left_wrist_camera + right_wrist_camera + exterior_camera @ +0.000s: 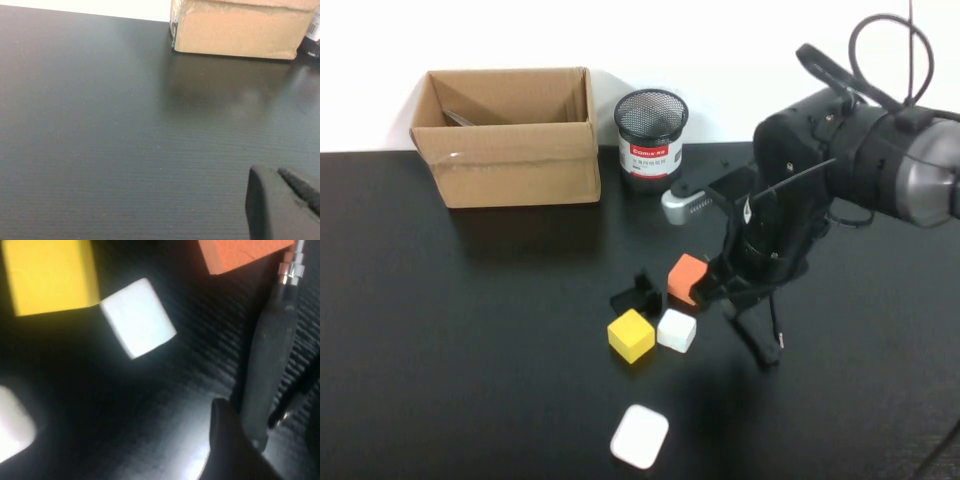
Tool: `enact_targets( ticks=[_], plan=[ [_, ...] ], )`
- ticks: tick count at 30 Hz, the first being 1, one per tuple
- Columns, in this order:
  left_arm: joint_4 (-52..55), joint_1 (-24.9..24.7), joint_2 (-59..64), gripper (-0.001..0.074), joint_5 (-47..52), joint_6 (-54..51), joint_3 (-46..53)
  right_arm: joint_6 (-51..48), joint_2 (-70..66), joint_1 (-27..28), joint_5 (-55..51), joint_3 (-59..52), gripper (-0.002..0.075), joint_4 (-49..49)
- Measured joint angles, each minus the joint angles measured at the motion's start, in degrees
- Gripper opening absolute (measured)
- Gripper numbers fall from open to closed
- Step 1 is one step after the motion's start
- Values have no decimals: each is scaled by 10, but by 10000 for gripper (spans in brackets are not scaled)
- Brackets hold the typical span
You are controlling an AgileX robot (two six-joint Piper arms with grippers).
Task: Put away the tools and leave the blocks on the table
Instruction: Pick up the black Screwdriver from the table
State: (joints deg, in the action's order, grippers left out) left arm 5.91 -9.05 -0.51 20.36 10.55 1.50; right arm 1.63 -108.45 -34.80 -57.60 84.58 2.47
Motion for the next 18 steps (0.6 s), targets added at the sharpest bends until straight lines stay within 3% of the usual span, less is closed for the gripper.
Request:
enact_targets(
  ticks=[18],
  plan=[
    [0,0,0,0,0,0,0,-30,-102,13,100,0,277,34]
  ],
)
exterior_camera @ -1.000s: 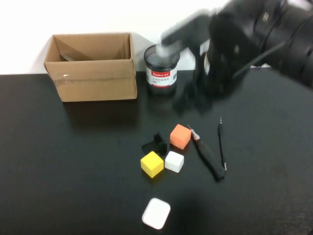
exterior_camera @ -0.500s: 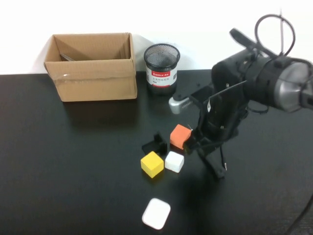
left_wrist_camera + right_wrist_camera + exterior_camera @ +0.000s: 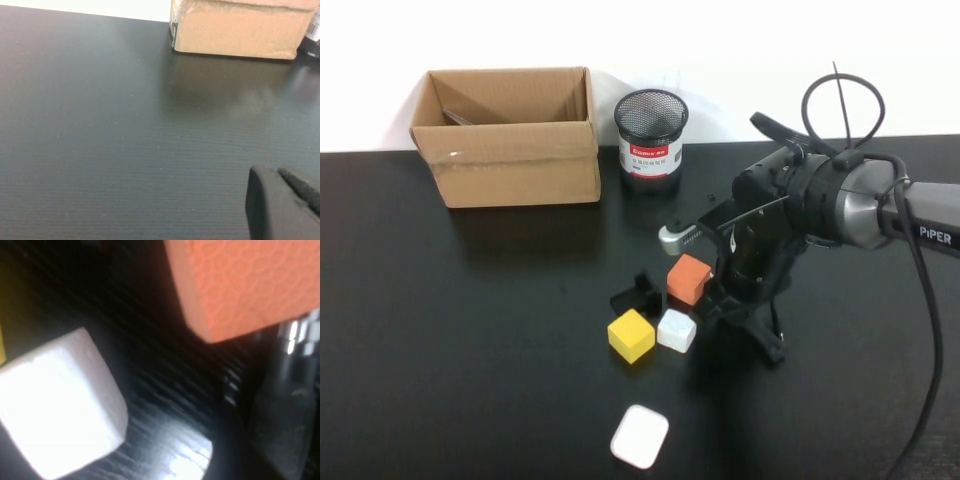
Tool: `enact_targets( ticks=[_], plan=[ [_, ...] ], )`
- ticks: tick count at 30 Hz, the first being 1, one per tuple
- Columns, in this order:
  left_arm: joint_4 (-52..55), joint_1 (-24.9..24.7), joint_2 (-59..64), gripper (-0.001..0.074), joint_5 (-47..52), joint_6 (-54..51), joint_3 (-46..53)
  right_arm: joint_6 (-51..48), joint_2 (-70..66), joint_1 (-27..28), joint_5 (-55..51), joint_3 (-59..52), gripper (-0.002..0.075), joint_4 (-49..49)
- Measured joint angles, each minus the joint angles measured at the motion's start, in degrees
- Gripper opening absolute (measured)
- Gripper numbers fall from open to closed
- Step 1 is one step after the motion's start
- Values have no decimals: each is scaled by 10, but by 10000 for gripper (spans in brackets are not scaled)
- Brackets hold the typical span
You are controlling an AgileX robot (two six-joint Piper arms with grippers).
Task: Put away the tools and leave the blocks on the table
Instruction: Pick up the black Screwdriver from the table, then place the picked object into the round holder
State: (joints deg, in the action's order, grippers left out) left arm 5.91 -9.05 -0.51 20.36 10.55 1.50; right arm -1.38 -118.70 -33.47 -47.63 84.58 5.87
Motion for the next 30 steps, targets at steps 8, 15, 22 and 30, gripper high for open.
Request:
enact_targets(
  ticks=[8,15,22,30],
  plan=[
    [0,0,0,0,0,0,0,3,-2,0,-8,6,151,21],
    [0,0,0,0,0,0,0,37,14,0,-42,39,150,88],
    [0,0,0,0,0,0,0,138,106,4,106,49,150,147],
    [0,0,0,0,0,0,0,181,99,14,360,49,150,168]
  ],
)
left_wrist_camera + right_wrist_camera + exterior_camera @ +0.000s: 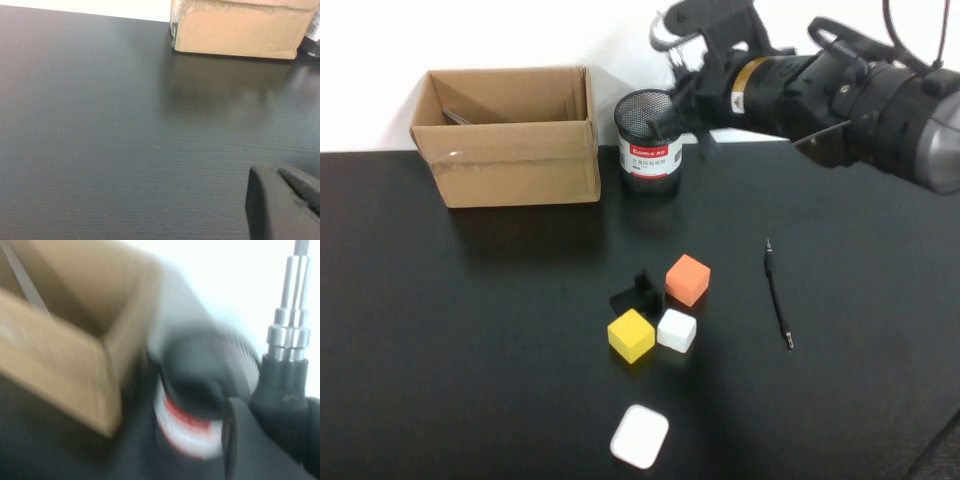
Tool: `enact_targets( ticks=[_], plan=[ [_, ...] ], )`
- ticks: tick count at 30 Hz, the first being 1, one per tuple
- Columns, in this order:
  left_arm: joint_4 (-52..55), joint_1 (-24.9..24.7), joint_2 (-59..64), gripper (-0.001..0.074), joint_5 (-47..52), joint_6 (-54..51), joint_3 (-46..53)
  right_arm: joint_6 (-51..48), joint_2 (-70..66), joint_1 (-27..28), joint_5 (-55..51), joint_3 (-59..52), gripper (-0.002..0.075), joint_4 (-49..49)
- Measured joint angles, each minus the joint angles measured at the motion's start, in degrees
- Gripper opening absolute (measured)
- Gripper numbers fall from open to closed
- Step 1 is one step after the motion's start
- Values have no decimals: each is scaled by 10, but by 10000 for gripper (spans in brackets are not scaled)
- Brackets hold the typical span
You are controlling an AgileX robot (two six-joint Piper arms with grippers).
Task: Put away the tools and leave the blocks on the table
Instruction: Place the picked object into the round holder
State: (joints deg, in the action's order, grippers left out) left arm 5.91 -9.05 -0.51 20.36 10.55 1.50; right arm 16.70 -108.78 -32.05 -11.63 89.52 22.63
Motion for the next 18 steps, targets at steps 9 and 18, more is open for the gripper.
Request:
enact_targets(
  ticks=[9,18],
  plan=[
    [0,0,0,0,0,0,0,-24,-78,0,307,2,150,-20],
    [0,0,0,0,0,0,0,-152,-138,2,411,13,150,-264]
  ],
)
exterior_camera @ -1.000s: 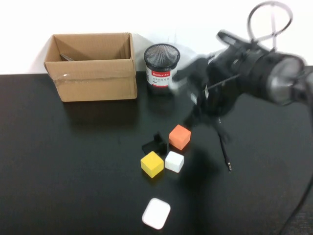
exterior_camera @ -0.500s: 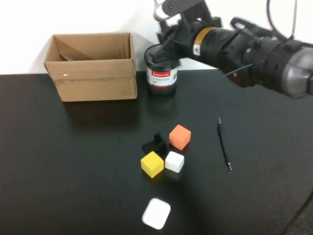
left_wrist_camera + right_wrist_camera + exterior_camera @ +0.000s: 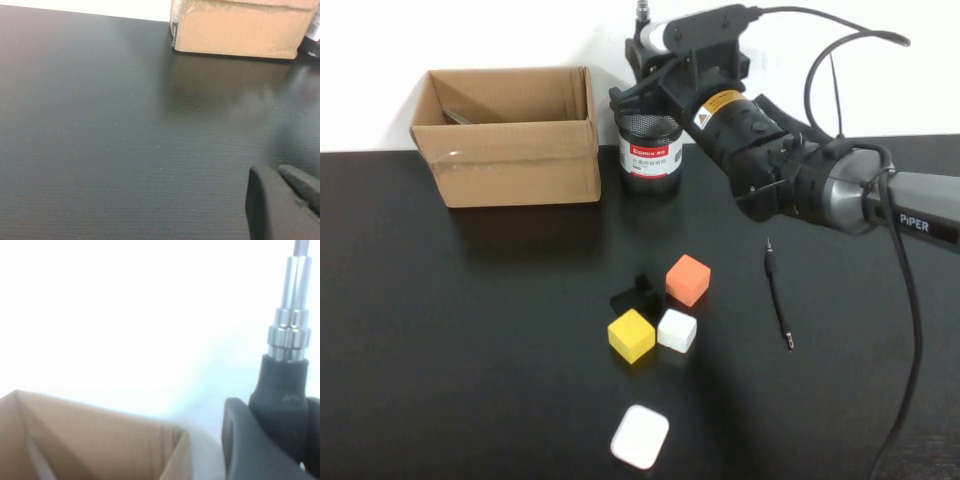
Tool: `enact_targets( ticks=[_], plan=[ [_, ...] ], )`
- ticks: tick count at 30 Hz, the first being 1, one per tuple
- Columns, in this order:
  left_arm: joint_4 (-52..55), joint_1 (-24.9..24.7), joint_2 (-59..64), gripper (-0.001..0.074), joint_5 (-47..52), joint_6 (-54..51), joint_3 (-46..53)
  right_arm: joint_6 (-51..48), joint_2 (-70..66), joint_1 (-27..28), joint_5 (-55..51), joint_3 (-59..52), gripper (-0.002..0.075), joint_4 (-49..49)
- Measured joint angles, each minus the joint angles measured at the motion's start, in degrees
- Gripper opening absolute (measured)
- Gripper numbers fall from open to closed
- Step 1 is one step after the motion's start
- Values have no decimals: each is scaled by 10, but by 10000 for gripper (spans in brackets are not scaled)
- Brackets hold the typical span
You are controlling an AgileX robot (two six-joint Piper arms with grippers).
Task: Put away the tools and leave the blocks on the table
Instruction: Place the picked object into the round holder, then pick up the long Screwdriver from the table
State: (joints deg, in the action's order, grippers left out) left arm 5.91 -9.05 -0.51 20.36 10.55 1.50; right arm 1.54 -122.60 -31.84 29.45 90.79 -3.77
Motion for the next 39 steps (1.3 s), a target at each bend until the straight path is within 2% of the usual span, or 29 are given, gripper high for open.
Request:
enact_targets(
  ticks=[4,11,22,25,32,36,39],
  plan=[
    [0,0,0,0,0,0,0,-15,-6,4,35,1,174,-29],
    [0,0,0,0,0,0,0,-29,-23,5,104,6,293,-53],
    [0,0,0,0,0,0,0,-36,-20,9,94,6,312,-61],
    [0,0,0,0,0,0,0,-63,13,9,0,6,312,-59],
    [0,0,0,0,0,0,0,-133,132,21,-358,6,312,-48],
    [0,0,0,0,0,0,0,-118,168,66,-507,6,312,-32],
    [0,0,0,0,0,0,0,-44,173,118,-607,3,312,-37]
  ],
)
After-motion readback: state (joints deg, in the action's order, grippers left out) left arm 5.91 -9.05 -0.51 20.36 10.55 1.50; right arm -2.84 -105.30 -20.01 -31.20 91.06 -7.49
